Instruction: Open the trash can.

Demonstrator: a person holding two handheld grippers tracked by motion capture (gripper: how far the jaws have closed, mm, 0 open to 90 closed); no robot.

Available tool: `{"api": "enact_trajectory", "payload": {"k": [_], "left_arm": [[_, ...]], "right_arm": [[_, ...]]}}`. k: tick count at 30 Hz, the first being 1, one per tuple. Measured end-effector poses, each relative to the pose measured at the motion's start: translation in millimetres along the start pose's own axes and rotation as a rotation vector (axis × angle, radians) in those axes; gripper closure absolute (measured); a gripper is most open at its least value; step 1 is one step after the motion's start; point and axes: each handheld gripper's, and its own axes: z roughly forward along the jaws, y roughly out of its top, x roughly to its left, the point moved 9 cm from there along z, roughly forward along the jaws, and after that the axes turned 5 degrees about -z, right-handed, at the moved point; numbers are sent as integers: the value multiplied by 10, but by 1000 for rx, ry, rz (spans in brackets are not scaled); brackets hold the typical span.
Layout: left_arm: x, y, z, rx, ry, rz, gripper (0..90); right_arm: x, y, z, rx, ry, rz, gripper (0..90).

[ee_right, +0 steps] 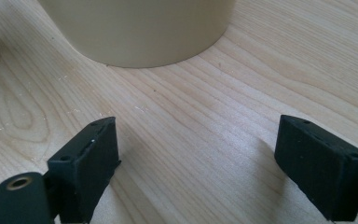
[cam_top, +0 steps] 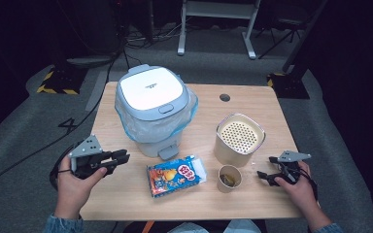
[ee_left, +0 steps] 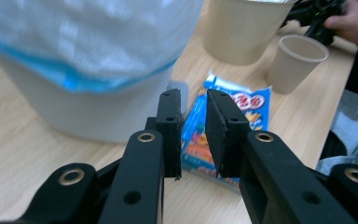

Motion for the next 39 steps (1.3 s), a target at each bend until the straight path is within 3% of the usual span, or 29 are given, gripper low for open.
{"api": "enact_trajectory", "payload": {"k": [11, 12, 23, 36, 39], "left_arm": [[-133, 527, 43, -27, -30, 70, 756], [-154, 629, 68, -28, -37, 79, 761], [-167, 1129, 203, -60, -70, 120, 783], [-15, 1418, 461, -70, -128, 117, 829], [46, 1453, 534, -70, -122, 105, 850]], "right_arm": [[-2, -6, -10, -6, 4, -9, 155], [1, -7, -13, -7, 6, -9, 159], [2, -9, -16, -8, 5, -10, 160], [6, -11, -20, -8, 1, -8, 164], [6, -11, -20, -8, 1, -7, 165]]}}
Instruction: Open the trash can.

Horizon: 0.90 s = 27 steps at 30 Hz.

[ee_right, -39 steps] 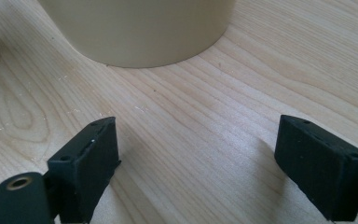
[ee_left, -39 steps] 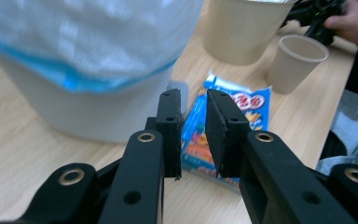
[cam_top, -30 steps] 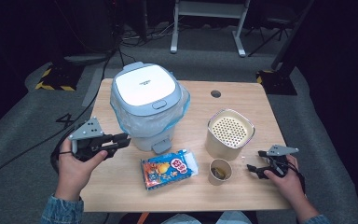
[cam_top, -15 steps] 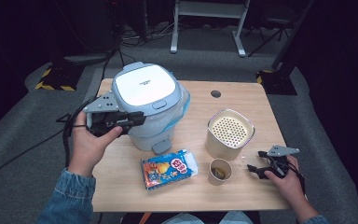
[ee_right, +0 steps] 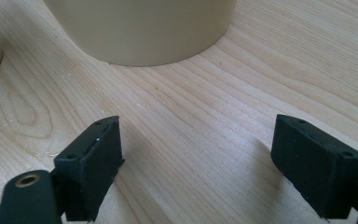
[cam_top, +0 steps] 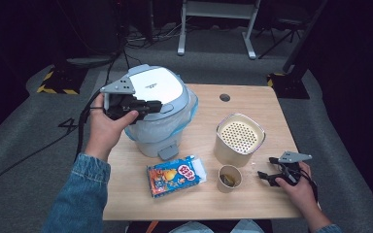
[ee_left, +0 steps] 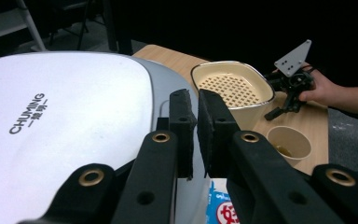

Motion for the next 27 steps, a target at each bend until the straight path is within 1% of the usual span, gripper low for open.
{"api": "enact_trajectory", "payload": {"k": [3, 4, 6, 7, 9, 10, 12, 13, 16, 26, 27], "left_arm": [[24, 2, 88, 7, -14, -14, 869], [25, -6, 146, 16, -21, -19, 879], [32, -12, 167, 24, -21, -11, 888], [22, -16, 193, 26, -27, -22, 888], [36, -29, 225, 42, -13, -23, 894], [36, -28, 234, 41, -14, -24, 894], [38, -25, 240, 45, -7, -26, 896], [36, -22, 240, 50, 3, -16, 897], [32, -22, 238, 55, 10, -16, 898], [16, -37, 247, 68, 27, 11, 900], [12, -38, 248, 68, 26, 9, 900]], "right_arm": [[0, 0, 0, 0, 0, 0, 165], [0, 0, 0, 0, 0, 0, 165], [0, 0, 0, 0, 0, 0, 165], [0, 0, 0, 0, 0, 0, 165], [0, 0, 0, 0, 0, 0, 165], [0, 0, 0, 0, 0, 0, 165], [0, 0, 0, 0, 0, 0, 165], [0, 0, 0, 0, 0, 0, 165], [0, 0, 0, 0, 0, 0, 165], [0, 0, 0, 0, -1, 0, 165], [0, 0, 0, 0, -1, -1, 165]]}}
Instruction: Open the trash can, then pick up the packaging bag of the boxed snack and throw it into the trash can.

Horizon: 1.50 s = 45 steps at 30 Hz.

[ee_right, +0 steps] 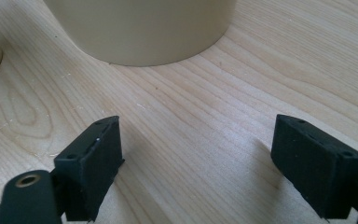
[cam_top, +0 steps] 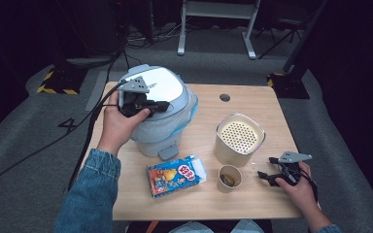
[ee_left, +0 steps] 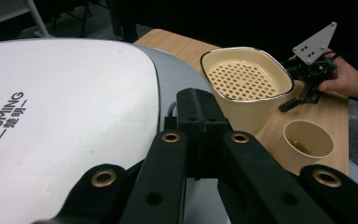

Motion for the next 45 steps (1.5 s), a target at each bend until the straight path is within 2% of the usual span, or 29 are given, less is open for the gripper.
{"api": "enact_trajectory", "payload": {"k": [9, 10, 17, 19, 21, 22, 27, 28, 30, 31, 34, 37, 41, 45], "left_arm": [[-9, 1, 1, 6, 17, 5, 900], [1, -1, 0, 17, 46, 25, 900], [6, -6, -7, 8, 25, 6, 900], [10, 6, -18, -11, 24, -9, 892], [26, 10, -31, -19, 38, -9, 721], [26, 0, -53, -20, 38, -25, 628], [-12, -36, -119, -21, 26, -26, 464], [-39, -42, -138, -26, 11, -20, 464], [-101, -65, -180, -33, -12, -14, 408], [-125, -83, -202, -31, -13, -9, 382], [-192, -144, -279, -30, -6, 12, 357], [-260, -213, -370, -39, -21, 14, 345], [-305, -326, -469, -40, -7, 15, 338], [-331, -463, -566, -43, 16, 10, 327]], "right_arm": [[0, -1, -1, 0, 0, -1, 166], [0, -1, -1, 0, 0, -1, 166], [0, -1, -2, 1, 0, 0, 166], [0, -1, -1, 1, 0, 0, 166], [0, 0, 0, 1, 1, 1, 165], [1, 2, 1, 1, 4, 0, 164], [1, 3, 2, 2, 1, 3, 164], [1, 4, 2, 2, 0, 6, 165], [2, 7, 2, 8, -1, 6, 181], [12, 14, -16, 18, 9, 0, 250], [40, 35, -54, 15, 36, 0, 287], [51, 53, -94, 12, 41, -3, 304], [81, 102, -211, 25, 61, 4, 392], [126, 247, -364, -1, 82, -11, 399]]}}
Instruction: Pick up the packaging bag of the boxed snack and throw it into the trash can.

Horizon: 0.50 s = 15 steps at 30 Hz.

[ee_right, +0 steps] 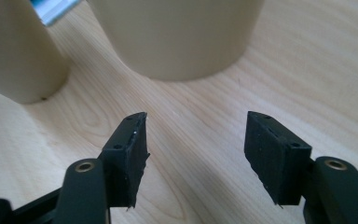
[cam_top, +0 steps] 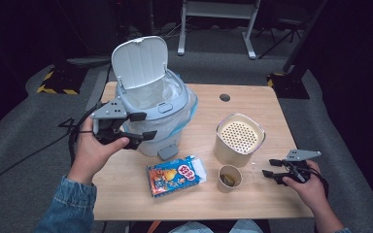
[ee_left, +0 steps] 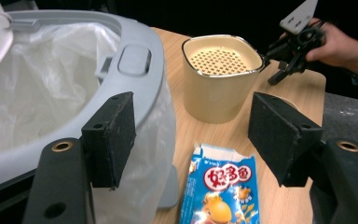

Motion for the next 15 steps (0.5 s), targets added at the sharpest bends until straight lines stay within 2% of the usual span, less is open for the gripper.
{"api": "enact_trajectory", "payload": {"k": [3, 4, 6, 8, 9, 12, 14, 15], "left_arm": [[0, -138, -66, 11, 19, -8, 327], [11, -243, -98, 13, 23, -22, 328], [23, -299, -112, 15, 31, -28, 328], [56, -482, -139, 6, 43, -42, 324], [56, -482, -139, 6, 43, -42, 324], [109, -693, -143, 15, 65, -59, 326], [149, -841, -127, 14, 84, -64, 325], [193, -1008, -107, 22, 108, -69, 318]], "right_arm": [[53, 140, -107, -22, 18, -21, 413], [99, 216, -159, -31, 34, -35, 434], [134, 251, -179, -34, 48, -40, 444], [217, 362, -224, -50, 65, -66, 444], [217, 362, -224, -50, 65, -66, 444], [330, 517, -274, -71, 84, -93, 444], [356, 555, -287, -73, 87, -96, 444], [401, 645, -310, -87, 97, -109, 444]]}}
